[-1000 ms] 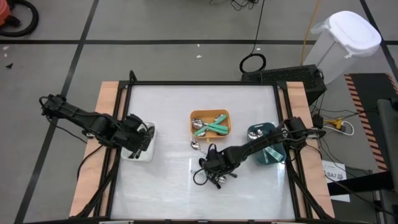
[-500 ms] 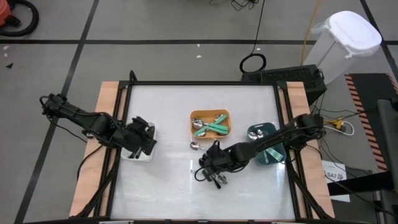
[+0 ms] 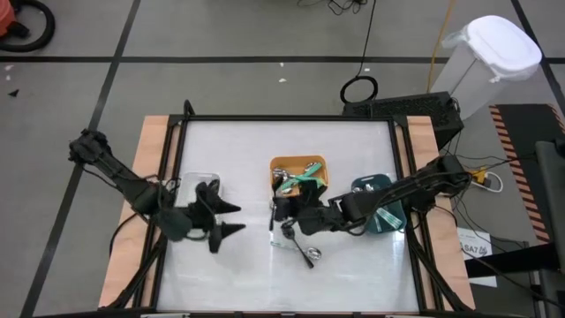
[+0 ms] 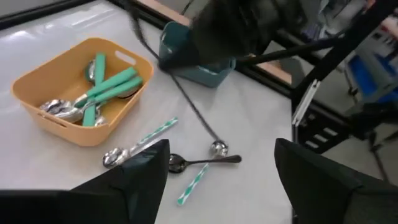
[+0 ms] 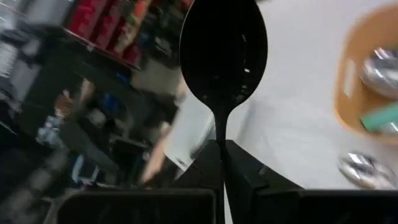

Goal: Sort silverware by color (type)
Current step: Put the black spoon into the white bin

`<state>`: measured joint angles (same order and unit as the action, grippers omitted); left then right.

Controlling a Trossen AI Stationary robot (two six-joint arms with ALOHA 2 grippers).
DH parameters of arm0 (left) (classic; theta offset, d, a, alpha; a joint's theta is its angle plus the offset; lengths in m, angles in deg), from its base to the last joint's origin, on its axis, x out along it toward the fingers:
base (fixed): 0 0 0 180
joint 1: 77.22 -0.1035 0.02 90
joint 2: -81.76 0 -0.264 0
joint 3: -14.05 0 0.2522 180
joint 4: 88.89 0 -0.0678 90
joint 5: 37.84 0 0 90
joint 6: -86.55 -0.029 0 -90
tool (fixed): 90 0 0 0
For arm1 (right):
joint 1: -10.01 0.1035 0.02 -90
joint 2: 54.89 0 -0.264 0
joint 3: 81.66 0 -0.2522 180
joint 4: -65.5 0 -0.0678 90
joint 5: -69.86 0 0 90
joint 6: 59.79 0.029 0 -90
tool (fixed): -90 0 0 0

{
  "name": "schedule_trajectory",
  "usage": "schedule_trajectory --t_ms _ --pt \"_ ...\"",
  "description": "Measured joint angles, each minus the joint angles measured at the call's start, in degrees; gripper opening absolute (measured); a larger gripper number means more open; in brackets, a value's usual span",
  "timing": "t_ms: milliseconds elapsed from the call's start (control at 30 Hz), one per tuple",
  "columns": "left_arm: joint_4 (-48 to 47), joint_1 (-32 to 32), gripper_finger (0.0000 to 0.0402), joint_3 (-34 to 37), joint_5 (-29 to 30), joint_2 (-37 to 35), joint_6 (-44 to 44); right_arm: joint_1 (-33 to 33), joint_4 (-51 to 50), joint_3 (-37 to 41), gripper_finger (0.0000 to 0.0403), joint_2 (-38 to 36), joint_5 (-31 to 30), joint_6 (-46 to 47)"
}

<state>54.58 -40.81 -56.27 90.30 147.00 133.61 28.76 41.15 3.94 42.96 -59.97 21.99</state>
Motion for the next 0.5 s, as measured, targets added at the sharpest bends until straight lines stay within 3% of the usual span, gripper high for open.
schedule_trajectory --t_ms 267,400,500 --pt "4.0 -0.4 0.0289 0.0 2.1 7.4 1.2 -1.9 10.6 0.0 0.0001 -0.1 -3.7 -11.1" --pt "4.1 -1.8 0.0289 0.0 4.9 8.7 5.9 -2.6 13.7 0.0 0.0001 -0.1 -3.7 -15.1" --pt "7.4 -2.9 0.0289 0.0 5.1 8.7 4.2 -2.7 13.8 0.0 0.0002 -0.1 -3.6 -15.9"
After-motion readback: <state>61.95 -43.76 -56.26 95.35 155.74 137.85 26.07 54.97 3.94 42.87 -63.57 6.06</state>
